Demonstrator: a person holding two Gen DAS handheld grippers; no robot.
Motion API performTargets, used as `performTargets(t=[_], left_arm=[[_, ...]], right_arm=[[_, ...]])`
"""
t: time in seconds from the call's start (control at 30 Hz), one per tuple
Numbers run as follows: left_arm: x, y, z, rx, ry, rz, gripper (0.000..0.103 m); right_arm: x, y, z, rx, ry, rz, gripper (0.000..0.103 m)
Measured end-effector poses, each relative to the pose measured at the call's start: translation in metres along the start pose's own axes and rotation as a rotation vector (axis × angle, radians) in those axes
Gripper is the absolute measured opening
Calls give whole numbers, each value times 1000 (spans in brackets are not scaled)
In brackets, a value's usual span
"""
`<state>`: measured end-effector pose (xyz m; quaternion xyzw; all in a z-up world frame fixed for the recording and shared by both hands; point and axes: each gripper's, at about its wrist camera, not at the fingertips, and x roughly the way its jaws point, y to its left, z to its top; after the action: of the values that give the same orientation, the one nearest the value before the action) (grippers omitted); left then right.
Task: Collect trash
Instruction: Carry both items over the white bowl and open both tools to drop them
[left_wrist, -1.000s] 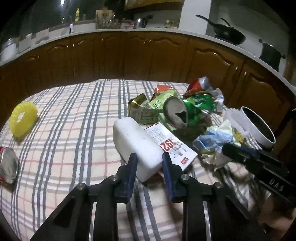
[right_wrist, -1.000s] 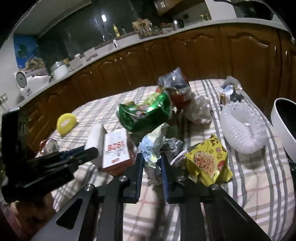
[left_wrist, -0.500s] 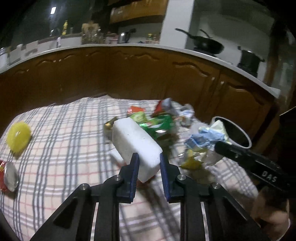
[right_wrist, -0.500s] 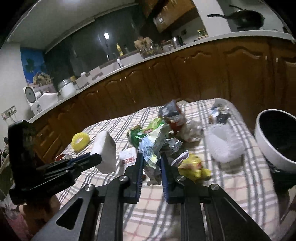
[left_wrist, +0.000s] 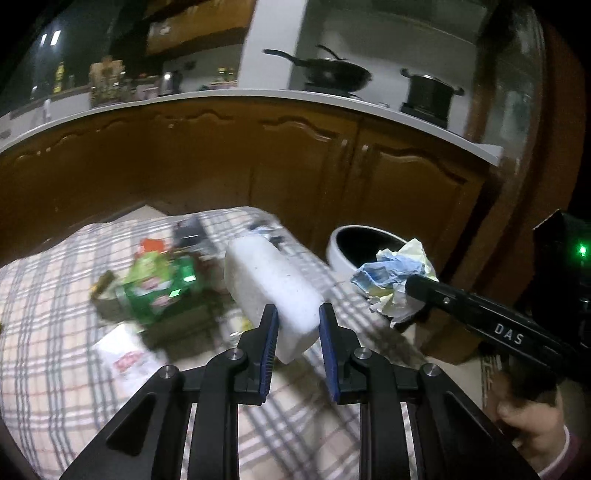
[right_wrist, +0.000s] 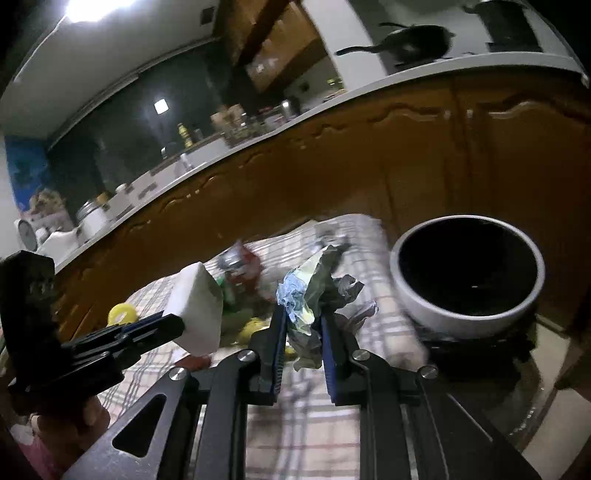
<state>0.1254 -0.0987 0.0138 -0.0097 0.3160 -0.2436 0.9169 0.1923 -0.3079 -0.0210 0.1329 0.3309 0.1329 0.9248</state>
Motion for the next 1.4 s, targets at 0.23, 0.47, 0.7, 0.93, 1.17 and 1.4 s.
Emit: performTargets(t=[0.23, 0.47, 0.7, 0.93, 1.17, 1.4], left_arm=[[47, -12, 15, 47, 41, -57, 21], [91, -22, 37, 72, 72, -105, 21], [134, -35, 63, 85, 90, -151, 22], [186, -48, 80, 83, 124, -180, 22], [232, -55, 91, 69, 182, -192, 26], [247, -51, 89, 39, 207, -182, 56]], right_arm=[[-12, -41, 4, 60, -19, -82, 18], [-14, -84, 11, 113, -16, -141, 18], [-11, -112, 26, 123, -11, -180, 18], [3, -144, 41, 159, 25, -189, 18], [22, -162, 48, 170, 72, -186, 22], [36, -180, 50, 218, 108, -163, 39]])
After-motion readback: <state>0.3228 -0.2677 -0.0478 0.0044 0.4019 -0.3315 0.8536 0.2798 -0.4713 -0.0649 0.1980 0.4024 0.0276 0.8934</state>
